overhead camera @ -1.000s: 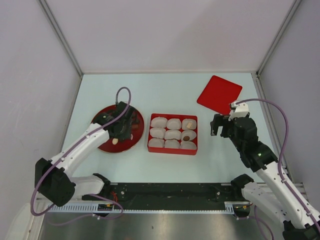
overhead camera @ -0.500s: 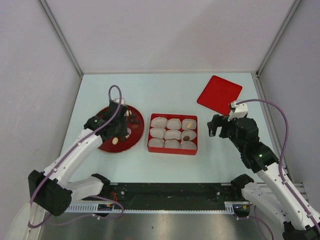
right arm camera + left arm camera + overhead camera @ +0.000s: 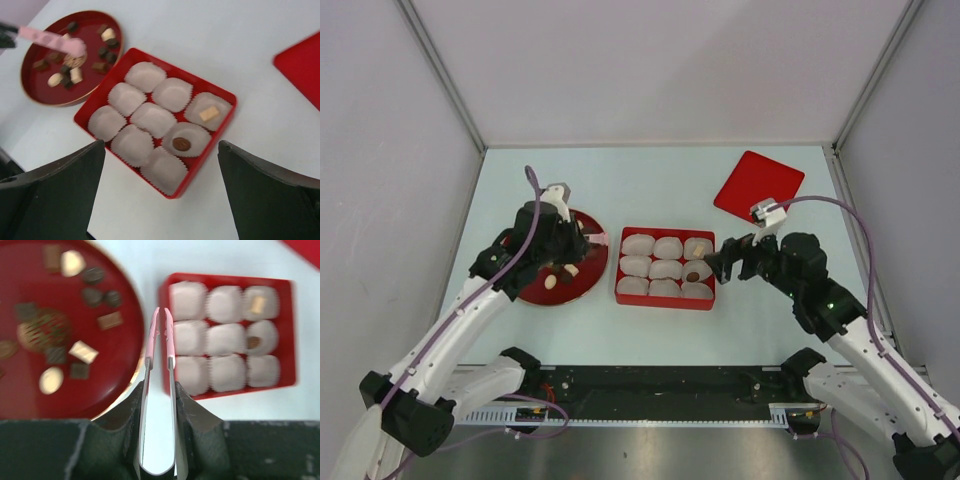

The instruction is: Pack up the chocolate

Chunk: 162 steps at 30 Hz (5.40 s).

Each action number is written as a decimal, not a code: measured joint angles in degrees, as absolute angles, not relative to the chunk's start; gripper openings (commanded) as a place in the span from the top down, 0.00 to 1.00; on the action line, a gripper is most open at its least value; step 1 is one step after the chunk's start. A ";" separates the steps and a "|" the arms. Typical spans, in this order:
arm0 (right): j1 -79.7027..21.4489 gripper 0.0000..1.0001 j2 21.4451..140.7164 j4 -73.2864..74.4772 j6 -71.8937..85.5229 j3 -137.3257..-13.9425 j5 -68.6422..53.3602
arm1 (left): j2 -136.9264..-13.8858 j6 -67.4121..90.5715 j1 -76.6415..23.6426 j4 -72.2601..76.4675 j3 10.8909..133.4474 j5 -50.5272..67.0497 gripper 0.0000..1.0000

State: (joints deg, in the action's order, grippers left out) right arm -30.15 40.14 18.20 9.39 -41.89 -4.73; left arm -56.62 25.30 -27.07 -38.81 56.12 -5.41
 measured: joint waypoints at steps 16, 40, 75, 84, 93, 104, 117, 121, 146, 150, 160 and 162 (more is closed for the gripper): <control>-51.88 0.05 57.84 -2.42 -10.31 -42.17 0.08 | -58.54 24.58 -30.06 -23.86 56.97 19.97 0.82; -52.45 0.65 68.25 -9.21 -23.11 -49.65 1.72 | -59.29 23.51 -32.88 -21.80 59.79 24.93 0.82; -59.16 1.00 66.74 0.82 -36.60 -52.42 10.41 | -71.90 6.31 -29.54 -54.43 92.82 16.67 0.16; -63.66 1.00 67.31 1.21 -44.84 -52.42 18.11 | -79.66 0.12 -32.18 -64.16 98.06 18.92 0.17; -65.67 1.00 67.75 0.95 -49.17 -52.42 22.39 | -82.13 -5.37 -37.69 -68.93 99.94 20.58 0.22; -66.24 1.00 67.72 0.08 -50.19 -52.42 23.49 | -82.37 -7.73 -38.24 -70.17 99.00 21.78 0.33; -68.12 1.00 67.72 -0.30 -51.57 -52.42 24.95 | -82.41 -9.10 -38.22 -70.94 98.91 22.13 0.51; -68.31 1.00 67.70 -0.30 -52.01 -52.42 25.10 | -82.41 -9.52 -38.17 -70.91 98.65 22.90 0.51; -69.54 0.34 67.09 -2.07 -52.53 -52.29 25.65 | -81.62 -10.55 -38.15 -70.78 97.93 27.18 0.96; -69.54 0.17 66.08 -2.61 -50.94 -52.29 25.76 | -81.60 -9.28 -38.52 -69.32 96.09 24.38 1.00; -64.71 0.04 60.73 4.14 -40.01 -52.29 25.12 | -77.69 -3.88 -37.93 -60.23 85.97 7.77 0.96; -62.06 0.03 59.35 6.20 -36.86 -52.29 24.99 | -76.34 -1.96 -37.36 -58.48 83.26 4.40 0.96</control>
